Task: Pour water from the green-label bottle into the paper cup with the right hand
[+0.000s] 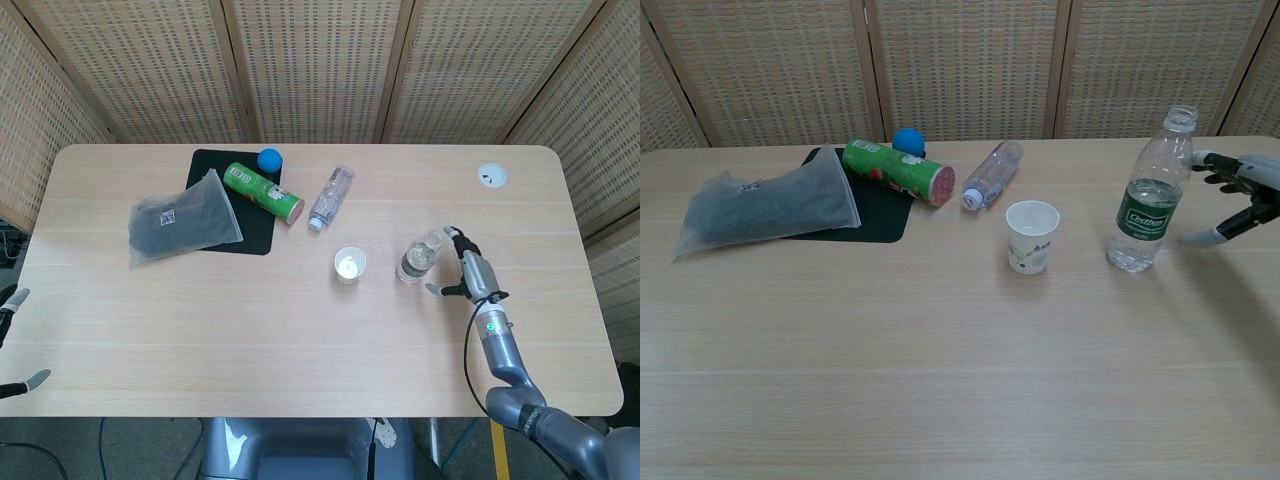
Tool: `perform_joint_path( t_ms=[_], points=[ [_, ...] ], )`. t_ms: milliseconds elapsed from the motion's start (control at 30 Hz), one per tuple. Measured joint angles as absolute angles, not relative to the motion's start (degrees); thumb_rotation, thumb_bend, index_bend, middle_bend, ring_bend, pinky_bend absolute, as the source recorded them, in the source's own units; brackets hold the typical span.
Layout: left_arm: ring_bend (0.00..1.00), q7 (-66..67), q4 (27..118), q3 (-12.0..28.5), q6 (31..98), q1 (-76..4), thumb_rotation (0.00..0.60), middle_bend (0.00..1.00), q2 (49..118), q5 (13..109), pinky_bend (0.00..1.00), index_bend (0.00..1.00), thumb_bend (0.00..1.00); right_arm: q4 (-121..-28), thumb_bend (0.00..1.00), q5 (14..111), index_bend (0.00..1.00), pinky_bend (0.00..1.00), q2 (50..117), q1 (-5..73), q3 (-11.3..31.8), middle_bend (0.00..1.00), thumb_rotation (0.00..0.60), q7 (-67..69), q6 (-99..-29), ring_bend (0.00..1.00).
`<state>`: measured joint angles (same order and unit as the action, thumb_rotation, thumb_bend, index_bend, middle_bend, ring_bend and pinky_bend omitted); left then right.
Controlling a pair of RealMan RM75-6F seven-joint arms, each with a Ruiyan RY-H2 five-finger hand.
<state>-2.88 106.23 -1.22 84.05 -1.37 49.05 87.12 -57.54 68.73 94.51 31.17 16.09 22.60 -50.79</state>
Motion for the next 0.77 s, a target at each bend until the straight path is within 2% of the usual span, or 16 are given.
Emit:
perform_joint_path(
  t_ms=[200, 633, 767],
  points=[
    [0.00, -2.97, 106.35, -1.71, 85.63, -0.76, 0.600, 0.00, 48.89, 89.11, 0.00, 0.00, 0.05, -65.36, 0.00, 72.10, 0.00, 0.00, 86.20, 28.07, 13.09, 0.00, 0.600, 14.52, -56.05, 0.00],
    [0.00, -1.10, 104.05, -1.37, 86.73, -0.50, 0.600, 0.00, 51.39, 89.36, 0.00, 0.00, 0.05, -74.90, 0.00, 85.80, 0.00, 0.00, 78.62, 17.27, 6.18, 0.00, 0.600, -2.10, -82.98, 0.00],
    [0.00, -0.85, 103.91, -1.39, 87.34, -0.24, 0.600, 0.00, 51.63, 89.61, 0.00, 0.00, 0.05, -79.40, 0.00, 88.68, 0.00, 0.00, 75.87, 14.28, 3.67, 0.00, 0.600, -6.88, -86.48, 0.00]
  ],
)
